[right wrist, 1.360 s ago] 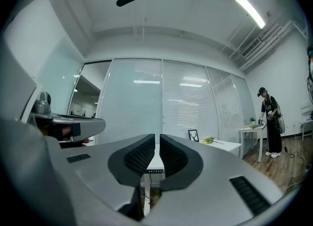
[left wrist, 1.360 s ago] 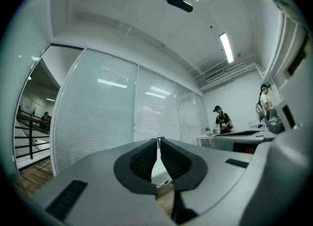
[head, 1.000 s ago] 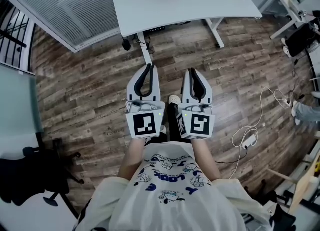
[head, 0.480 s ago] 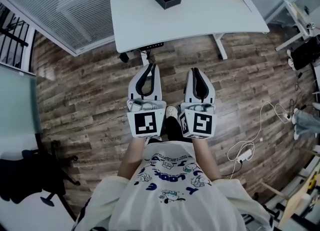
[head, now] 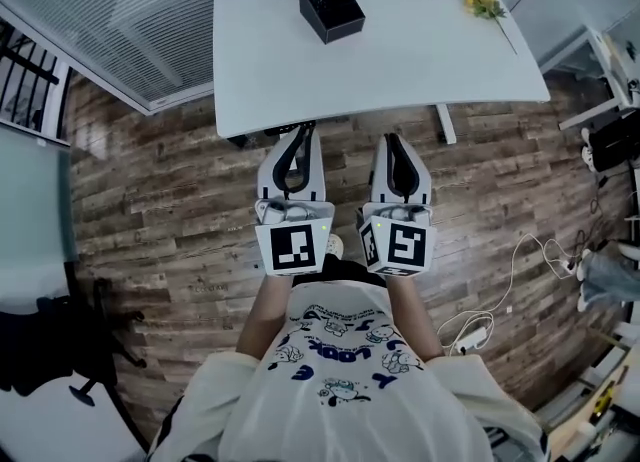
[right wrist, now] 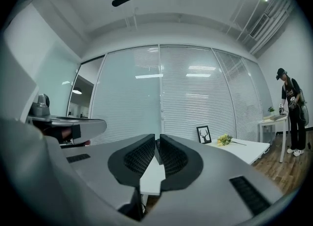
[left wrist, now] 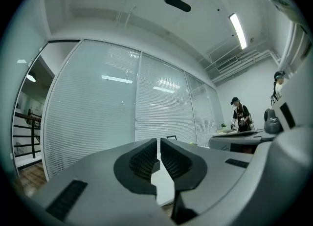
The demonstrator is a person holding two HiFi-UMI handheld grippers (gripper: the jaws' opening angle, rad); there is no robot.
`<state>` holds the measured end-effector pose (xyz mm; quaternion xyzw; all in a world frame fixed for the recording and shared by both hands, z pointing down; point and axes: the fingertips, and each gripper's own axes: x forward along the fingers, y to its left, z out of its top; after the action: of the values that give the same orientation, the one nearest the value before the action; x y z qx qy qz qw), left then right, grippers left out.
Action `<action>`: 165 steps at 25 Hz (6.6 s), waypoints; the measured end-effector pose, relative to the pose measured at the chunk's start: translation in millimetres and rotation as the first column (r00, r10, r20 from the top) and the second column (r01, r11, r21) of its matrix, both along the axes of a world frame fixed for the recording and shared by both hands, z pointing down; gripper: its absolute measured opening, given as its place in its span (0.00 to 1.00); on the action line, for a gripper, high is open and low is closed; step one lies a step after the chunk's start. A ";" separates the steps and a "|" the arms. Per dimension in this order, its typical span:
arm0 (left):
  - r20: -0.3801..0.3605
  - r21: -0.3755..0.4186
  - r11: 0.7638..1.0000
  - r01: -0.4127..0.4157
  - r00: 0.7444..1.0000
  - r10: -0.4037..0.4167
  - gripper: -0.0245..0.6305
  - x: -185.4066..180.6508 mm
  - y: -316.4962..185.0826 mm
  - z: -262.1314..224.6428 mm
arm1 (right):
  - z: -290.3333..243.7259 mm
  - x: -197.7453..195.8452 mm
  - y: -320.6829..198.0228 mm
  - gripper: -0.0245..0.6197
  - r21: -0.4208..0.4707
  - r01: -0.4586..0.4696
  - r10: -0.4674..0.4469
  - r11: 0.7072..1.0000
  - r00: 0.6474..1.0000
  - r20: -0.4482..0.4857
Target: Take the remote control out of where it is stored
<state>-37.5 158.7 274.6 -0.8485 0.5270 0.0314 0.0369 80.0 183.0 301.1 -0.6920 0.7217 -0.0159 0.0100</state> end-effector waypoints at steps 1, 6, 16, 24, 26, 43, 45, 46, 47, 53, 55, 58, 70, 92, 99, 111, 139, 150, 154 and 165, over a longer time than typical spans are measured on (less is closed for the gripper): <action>-0.001 -0.002 1.000 0.005 1.000 -0.005 0.09 3.9 -6.0 1.0 | 1.6 3.3 -7.4 0.11 -0.003 0.007 -0.007 1.000 1.000 0.001; 0.017 -0.017 1.000 0.018 1.000 -0.017 0.09 17.6 -33.8 8.1 | 9.2 13.7 -39.3 0.11 -0.016 0.036 -0.036 0.999 0.999 0.005; 0.027 -0.043 0.998 0.042 0.999 -0.040 0.09 28.4 -96.6 23.9 | 23.5 27.4 -102.1 0.11 -0.039 0.046 -0.045 0.998 0.999 0.018; 0.021 -0.067 0.997 0.040 0.999 -0.039 0.09 44.8 -175.1 33.2 | 29.6 40.9 -176.6 0.11 -0.055 0.048 -0.047 0.997 0.999 0.012; 0.023 -0.075 0.997 0.032 0.999 -0.030 0.09 50.4 -195.9 33.7 | 29.7 45.3 -198.2 0.11 -0.060 0.044 -0.044 0.997 0.999 0.012; 0.032 -0.151 0.988 0.035 0.999 -0.031 0.09 58.7 -357.9 56.3 | 44.7 53.1 -358.9 0.11 -0.110 0.055 -0.054 0.992 0.998 0.011; 0.038 -0.163 0.986 0.034 0.999 -0.028 0.09 59.3 -368.3 60.9 | 47.6 52.0 -369.6 0.11 -0.120 0.055 -0.054 0.991 0.999 0.012; 0.039 -0.171 0.985 0.034 0.999 -0.027 0.09 59.2 -373.0 63.5 | 49.1 51.4 -374.5 0.11 -0.126 0.055 -0.055 0.991 0.998 0.010; 0.042 -0.180 0.983 0.034 0.999 -0.026 0.09 58.7 -377.6 66.5 | 50.4 51.0 -379.0 0.11 -0.131 0.056 -0.056 0.990 0.998 0.008; 0.059 -0.230 0.972 0.048 0.998 -0.035 0.09 58.5 -399.0 84.0 | 59.2 53.6 -397.7 0.11 -0.155 0.066 -0.066 0.986 0.998 0.004; 0.065 -0.243 0.969 0.044 0.997 -0.029 0.09 61.6 -404.1 89.6 | 63.8 55.1 -402.7 0.11 -0.163 0.069 -0.069 0.984 0.998 0.005; 0.075 -0.269 0.962 0.046 0.997 -0.026 0.09 64.3 -410.7 98.0 | 71.0 55.9 -409.9 0.11 -0.183 0.078 -0.077 0.980 0.997 0.010; 0.073 -0.356 0.930 0.095 0.995 -0.073 0.14 75.1 -456.3 128.2 | 103.9 64.0 -452.8 0.11 -0.262 0.157 -0.153 0.952 0.988 0.037; 0.158 -0.460 0.887 0.030 0.986 0.049 0.29 104.0 -492.5 180.1 | 157.7 71.3 -488.9 0.11 -0.371 0.221 -0.204 0.902 0.975 0.086; 0.220 -0.478 0.878 0.035 0.972 0.081 0.29 106.8 -491.8 187.9 | 158.5 67.1 -492.7 0.11 -0.378 0.229 -0.211 0.897 0.973 0.090; 0.297 -0.480 0.876 0.050 0.949 0.108 0.20 110.5 -490.5 193.0 | 164.2 64.9 -493.2 0.11 -0.384 0.227 -0.207 0.895 0.974 0.092; 0.169 -0.468 0.883 0.022 0.984 0.065 0.14 102.2 -483.3 148.5 | 138.0 70.2 -479.7 0.11 -0.340 0.196 -0.173 0.920 0.980 0.097; 0.096 -0.369 0.929 0.027 0.995 0.010 0.14 90.2 -461.5 89.4 | 101.3 52.5 -462.2 0.11 -0.274 0.226 -0.202 0.935 0.973 0.113; 0.091 -0.339 0.939 0.054 0.996 -0.024 0.14 79.3 -451.0 73.0 | 90.5 43.6 -454.4 0.11 -0.252 0.248 -0.227 0.935 0.968 0.110; 0.097 -0.318 0.931 0.178 0.983 -0.155 0.14 29.6 -410.2 58.3 | 64.1 8.1 -436.5 0.11 -0.198 0.319 -0.306 0.927 0.947 0.094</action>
<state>-7.9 -251.5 332.9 -0.7958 0.5933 -0.0891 -0.0823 88.1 -253.5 365.1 -0.5645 0.8163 -0.1146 -0.0439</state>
